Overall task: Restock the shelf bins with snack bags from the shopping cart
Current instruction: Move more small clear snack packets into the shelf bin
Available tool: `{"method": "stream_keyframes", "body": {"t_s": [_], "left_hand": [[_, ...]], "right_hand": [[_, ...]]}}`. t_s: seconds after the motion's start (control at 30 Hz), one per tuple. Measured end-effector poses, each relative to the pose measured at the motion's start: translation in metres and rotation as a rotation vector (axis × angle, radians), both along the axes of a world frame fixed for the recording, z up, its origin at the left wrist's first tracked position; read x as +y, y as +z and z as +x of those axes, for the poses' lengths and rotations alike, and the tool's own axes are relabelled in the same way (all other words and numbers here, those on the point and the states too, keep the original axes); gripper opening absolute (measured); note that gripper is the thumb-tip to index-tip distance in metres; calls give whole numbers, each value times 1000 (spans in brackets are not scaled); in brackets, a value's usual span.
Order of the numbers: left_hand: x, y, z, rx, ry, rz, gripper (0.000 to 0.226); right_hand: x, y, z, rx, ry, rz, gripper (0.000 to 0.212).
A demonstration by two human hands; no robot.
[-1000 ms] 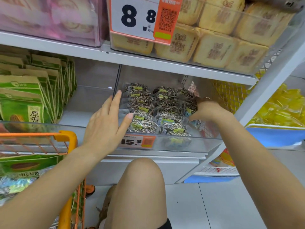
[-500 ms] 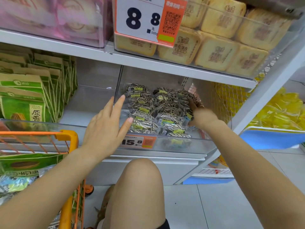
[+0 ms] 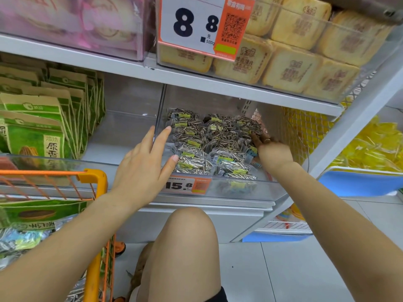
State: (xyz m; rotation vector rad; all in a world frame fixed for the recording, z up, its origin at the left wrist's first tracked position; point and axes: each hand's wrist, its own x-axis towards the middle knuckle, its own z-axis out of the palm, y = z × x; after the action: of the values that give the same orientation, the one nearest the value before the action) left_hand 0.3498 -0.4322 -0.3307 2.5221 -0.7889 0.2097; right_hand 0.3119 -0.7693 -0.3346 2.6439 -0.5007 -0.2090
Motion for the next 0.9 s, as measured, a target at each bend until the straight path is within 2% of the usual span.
{"method": "stream_keyframes", "body": {"t_s": [0.13,0.23,0.37,0.53,0.73,0.9], "left_hand": [[0,-1,-1,-4,7,-2,62],[-1,-2,0,-4,10,-8,59],[0,0,0,-1,6,5,59],[-1,1,0,-1,9,8,59],[-2,1,0,8,13,13,57],[4,9,1,121,-63,15,65]], "right_hand": [[4,3,-5,-74,-6,-16,70],[10,8,-7,-120,-88,-19,53],[14,7,-6,-68,-103,51,18],[14,13,-12,-43,-75,60,29],[19,20,-13,42,13,-12,29],[25,28,-14,21,-40,136,25]]}}
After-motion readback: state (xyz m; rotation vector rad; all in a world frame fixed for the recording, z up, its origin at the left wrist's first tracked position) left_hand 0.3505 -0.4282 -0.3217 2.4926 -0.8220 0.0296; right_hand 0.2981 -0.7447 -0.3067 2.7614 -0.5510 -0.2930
